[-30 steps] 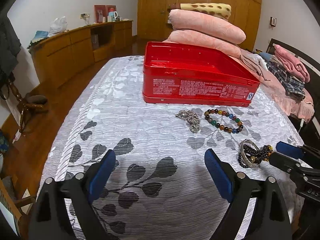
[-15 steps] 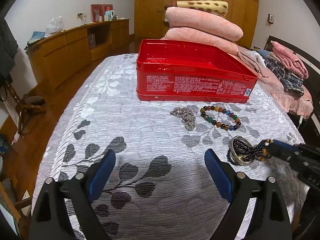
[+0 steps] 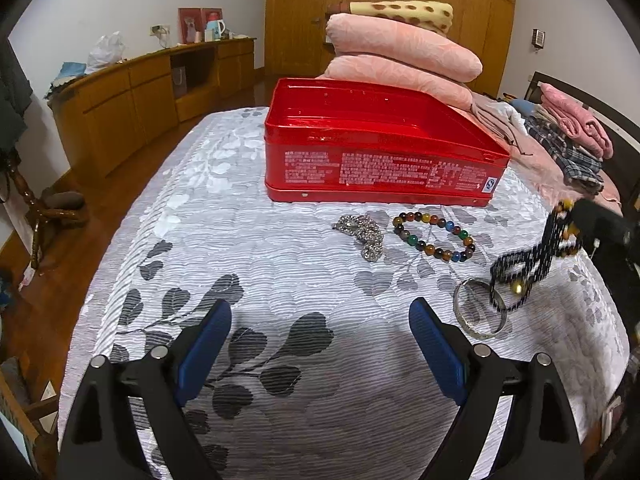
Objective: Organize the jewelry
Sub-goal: 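Grasp the black bead strand with the right tool while the left tool grasps the silver chain charm, then carry the black strand with the right tool while the left tool carries the silver chain into the tin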
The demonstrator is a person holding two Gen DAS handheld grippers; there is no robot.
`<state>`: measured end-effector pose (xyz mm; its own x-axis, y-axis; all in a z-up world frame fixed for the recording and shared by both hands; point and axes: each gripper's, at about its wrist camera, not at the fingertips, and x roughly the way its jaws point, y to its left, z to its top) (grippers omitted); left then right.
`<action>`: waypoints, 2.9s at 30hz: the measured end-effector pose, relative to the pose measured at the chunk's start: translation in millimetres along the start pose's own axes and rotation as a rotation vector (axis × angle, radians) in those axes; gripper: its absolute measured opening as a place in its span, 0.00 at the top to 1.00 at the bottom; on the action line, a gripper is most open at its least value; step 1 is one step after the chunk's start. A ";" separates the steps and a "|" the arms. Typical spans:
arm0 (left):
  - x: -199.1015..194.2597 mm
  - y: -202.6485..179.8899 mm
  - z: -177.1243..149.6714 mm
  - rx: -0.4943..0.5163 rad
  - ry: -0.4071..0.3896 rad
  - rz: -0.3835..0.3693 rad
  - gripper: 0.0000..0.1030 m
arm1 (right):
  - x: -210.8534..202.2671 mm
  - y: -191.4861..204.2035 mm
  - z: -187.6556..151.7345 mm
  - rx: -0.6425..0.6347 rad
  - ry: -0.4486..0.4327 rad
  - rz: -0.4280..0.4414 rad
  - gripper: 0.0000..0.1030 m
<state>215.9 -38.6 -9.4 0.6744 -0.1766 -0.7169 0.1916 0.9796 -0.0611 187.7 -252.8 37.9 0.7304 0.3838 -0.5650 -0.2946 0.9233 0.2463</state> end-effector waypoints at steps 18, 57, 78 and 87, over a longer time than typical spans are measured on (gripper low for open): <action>59.0 -9.6 47.0 -0.020 0.100 -0.028 0.29 | 31.5 -39.0 7.6 0.079 0.017 -0.076 0.94; 1.9 2.2 60.5 -0.012 -0.054 -0.081 0.89 | 25.0 -23.2 21.8 0.054 -0.008 -0.046 0.94; -36.2 1.4 114.5 -0.026 -0.209 -0.119 0.90 | 15.8 -0.9 76.0 -0.028 -0.093 -0.014 0.94; -25.3 -3.2 158.0 -0.031 -0.268 -0.115 0.92 | 29.9 -4.8 115.0 -0.046 -0.117 -0.012 0.94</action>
<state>310.9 -52.5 118.7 0.8147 -0.3015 -0.4952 0.2587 0.9535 -0.1549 281.8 -247.3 110.4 0.8001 0.3709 -0.4715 -0.3113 0.9286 0.2021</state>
